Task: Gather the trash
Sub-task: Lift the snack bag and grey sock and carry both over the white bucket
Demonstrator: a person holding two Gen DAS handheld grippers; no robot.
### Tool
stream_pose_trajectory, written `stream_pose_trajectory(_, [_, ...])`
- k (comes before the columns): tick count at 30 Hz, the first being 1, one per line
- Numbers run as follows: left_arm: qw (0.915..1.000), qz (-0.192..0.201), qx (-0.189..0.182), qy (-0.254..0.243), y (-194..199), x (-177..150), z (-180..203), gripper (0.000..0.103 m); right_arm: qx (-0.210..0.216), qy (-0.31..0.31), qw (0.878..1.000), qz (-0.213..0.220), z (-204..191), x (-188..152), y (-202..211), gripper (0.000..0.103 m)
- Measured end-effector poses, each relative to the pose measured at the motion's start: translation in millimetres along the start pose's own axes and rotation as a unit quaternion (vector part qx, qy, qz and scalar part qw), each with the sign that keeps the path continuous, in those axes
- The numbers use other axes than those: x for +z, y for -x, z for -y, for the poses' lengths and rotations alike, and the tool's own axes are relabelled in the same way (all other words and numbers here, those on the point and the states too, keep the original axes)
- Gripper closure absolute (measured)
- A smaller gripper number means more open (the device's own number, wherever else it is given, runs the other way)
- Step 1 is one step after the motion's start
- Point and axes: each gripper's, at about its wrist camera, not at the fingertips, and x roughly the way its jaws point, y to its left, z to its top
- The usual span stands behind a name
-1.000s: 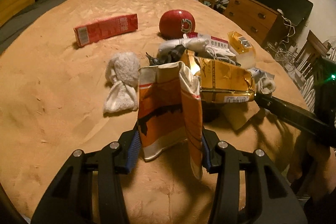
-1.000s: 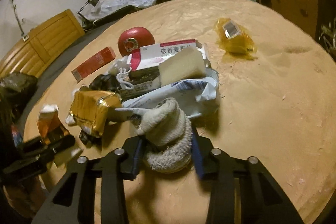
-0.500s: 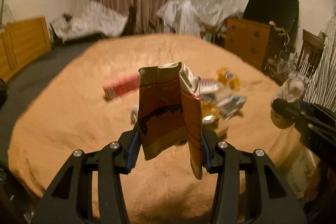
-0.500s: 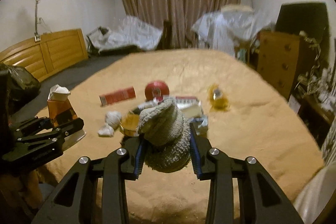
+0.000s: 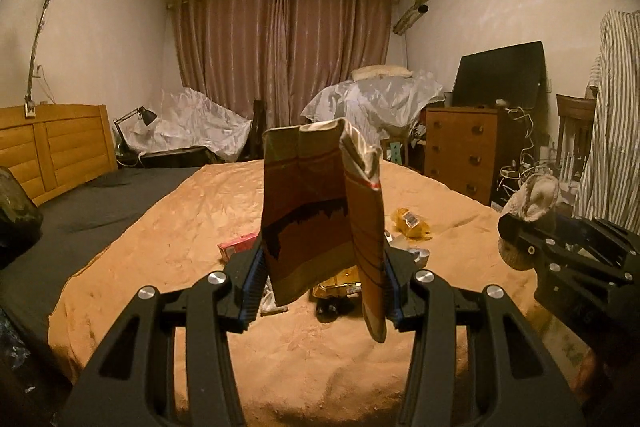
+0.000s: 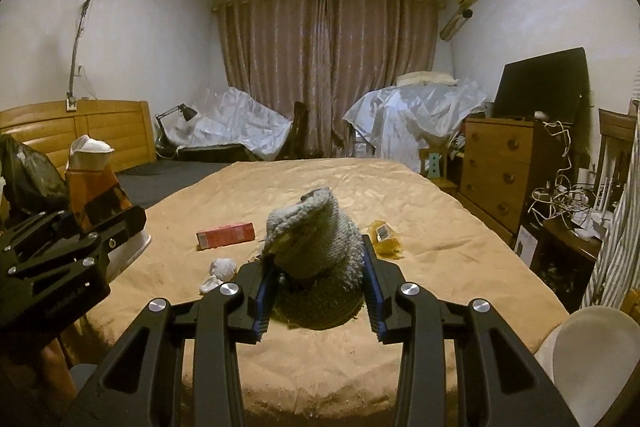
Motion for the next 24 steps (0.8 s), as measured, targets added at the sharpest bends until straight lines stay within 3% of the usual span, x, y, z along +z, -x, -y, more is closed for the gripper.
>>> stream_pose_trajectory(15, [0.9999,-0.009,0.001,0.008,3,-2,2,0.057,-0.003,0.002,1.0,-0.001,-9,2,14,0.063])
stream_pose_trajectory(24, [0.9994,-0.019,-0.027,0.001,-7,4,25,0.057,-0.029,-0.005,0.999,-0.018,11,7,27,0.063])
